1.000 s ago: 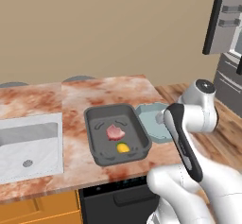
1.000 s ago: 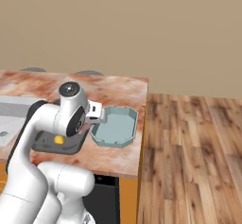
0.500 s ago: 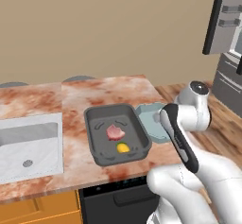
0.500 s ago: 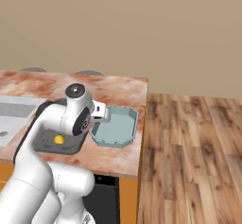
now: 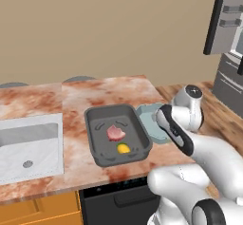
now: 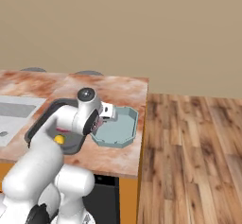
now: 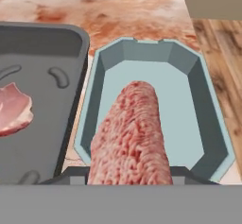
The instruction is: Place one lemon and one steak in each tupperware on the nearby counter, to pack two identical lunches.
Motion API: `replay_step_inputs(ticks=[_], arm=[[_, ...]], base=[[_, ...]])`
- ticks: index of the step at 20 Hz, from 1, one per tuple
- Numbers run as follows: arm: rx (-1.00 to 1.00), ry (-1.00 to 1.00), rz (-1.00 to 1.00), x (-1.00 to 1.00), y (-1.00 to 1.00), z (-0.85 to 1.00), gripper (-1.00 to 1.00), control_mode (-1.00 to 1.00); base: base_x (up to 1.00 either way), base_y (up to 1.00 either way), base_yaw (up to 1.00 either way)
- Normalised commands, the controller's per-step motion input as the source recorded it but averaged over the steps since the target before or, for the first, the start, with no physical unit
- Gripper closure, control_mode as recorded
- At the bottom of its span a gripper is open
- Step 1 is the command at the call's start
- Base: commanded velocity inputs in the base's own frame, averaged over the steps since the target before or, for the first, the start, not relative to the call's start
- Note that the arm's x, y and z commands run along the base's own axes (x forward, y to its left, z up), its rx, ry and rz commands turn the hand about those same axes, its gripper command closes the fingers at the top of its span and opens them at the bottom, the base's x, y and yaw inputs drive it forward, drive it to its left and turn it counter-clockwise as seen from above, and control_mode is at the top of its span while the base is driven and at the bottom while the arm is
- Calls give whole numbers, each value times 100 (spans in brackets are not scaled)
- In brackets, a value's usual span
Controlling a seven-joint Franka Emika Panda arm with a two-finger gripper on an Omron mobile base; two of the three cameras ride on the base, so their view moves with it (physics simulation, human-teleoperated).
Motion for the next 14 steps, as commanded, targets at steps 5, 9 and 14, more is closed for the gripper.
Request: replay_step_inputs(ticks=[5, 9, 14], arm=[[0, 3, 0, 48, -10, -21, 100, -100], [0, 4, 0, 45, -1, -23, 100, -100], [0, 4, 0, 34, -2, -26, 100, -100]], base=[[0, 0, 0], [0, 0, 0], [0, 0, 0]])
